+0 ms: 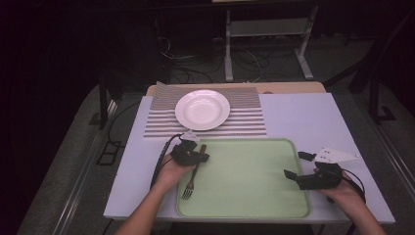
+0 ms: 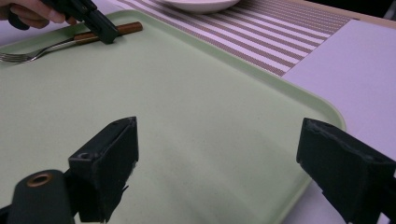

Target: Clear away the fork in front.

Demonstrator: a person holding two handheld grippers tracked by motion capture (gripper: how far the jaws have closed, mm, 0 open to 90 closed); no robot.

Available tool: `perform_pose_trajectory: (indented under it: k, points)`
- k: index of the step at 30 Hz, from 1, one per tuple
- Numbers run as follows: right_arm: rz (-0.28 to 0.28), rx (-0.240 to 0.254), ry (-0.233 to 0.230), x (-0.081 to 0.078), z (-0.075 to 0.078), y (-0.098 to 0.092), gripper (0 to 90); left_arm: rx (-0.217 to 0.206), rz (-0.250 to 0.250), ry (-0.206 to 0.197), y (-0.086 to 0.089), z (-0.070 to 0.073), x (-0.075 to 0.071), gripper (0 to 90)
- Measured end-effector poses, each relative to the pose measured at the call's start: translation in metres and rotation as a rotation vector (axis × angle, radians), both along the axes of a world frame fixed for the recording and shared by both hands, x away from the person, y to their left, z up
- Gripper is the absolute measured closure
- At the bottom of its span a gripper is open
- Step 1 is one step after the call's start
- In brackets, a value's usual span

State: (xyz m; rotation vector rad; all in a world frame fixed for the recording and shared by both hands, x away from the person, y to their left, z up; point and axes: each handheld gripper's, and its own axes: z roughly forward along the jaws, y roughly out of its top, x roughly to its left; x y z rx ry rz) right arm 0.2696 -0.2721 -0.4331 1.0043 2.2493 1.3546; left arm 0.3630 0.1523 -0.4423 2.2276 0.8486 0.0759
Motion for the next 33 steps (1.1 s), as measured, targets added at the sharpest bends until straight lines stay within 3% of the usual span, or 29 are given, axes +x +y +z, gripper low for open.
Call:
perform_pose_trajectory:
  k: [12,21,26,33]
  points:
    - [-0.001,-0.012,-0.004,-0.003,0.001,0.002,13.0,0.021,0.035,-0.009,0.021,0.002,0.0,87.3]
    - [-0.005,-0.015,-0.003,-0.003,0.001,0.002,13.0,0.013,0.045,-0.012,0.031,0.003,0.002,84.4]
    - [-0.004,-0.017,-0.004,-0.003,0.001,0.002,13.1,-0.004,0.029,-0.031,0.027,0.006,-0.002,76.1]
    - [-0.006,-0.015,-0.005,-0.004,0.001,0.002,13.1,-0.077,-0.004,-0.106,0.025,0.022,-0.014,57.1]
